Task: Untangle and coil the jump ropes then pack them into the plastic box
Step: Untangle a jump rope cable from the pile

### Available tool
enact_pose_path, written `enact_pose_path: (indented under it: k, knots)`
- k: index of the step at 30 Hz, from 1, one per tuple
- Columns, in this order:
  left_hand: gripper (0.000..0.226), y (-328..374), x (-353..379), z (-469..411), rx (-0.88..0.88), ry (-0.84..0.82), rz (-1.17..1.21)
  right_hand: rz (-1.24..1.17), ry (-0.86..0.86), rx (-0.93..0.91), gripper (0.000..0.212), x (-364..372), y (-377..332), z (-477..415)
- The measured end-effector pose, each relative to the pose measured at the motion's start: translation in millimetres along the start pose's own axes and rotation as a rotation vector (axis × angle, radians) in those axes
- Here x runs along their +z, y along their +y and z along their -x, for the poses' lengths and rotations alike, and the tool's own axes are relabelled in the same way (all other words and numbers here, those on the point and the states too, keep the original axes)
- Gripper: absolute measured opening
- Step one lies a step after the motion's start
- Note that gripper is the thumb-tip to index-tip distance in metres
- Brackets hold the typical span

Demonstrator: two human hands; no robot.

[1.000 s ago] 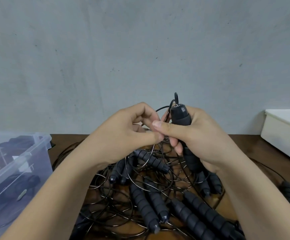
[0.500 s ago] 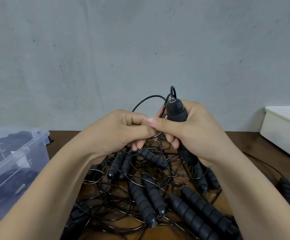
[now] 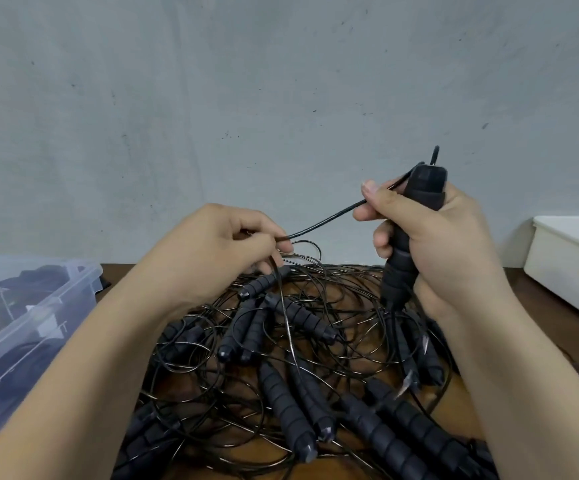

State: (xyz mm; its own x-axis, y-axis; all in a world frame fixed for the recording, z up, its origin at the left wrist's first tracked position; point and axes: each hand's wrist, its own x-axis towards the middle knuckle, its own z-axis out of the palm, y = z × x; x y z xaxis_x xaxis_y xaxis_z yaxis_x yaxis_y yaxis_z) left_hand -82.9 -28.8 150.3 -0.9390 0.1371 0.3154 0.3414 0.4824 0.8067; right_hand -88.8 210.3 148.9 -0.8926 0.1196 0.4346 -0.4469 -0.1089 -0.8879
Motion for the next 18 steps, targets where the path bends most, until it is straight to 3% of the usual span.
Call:
enact_pose_path:
  k: [8,14,18]
  knots:
    - [0.023,-6,-1,-5,-0.009,-0.007,0.533,-0.072,0.076,0.020,0.017,0,2,-2]
    - [0.025,-10,3,-9,0.036,0.081,0.363,0.022,-0.145,0.218,0.039,7,8,-1]
    - [0.028,-10,7,-10,0.067,0.139,0.349,0.025,-0.185,0.282,0.033,19,16,3]
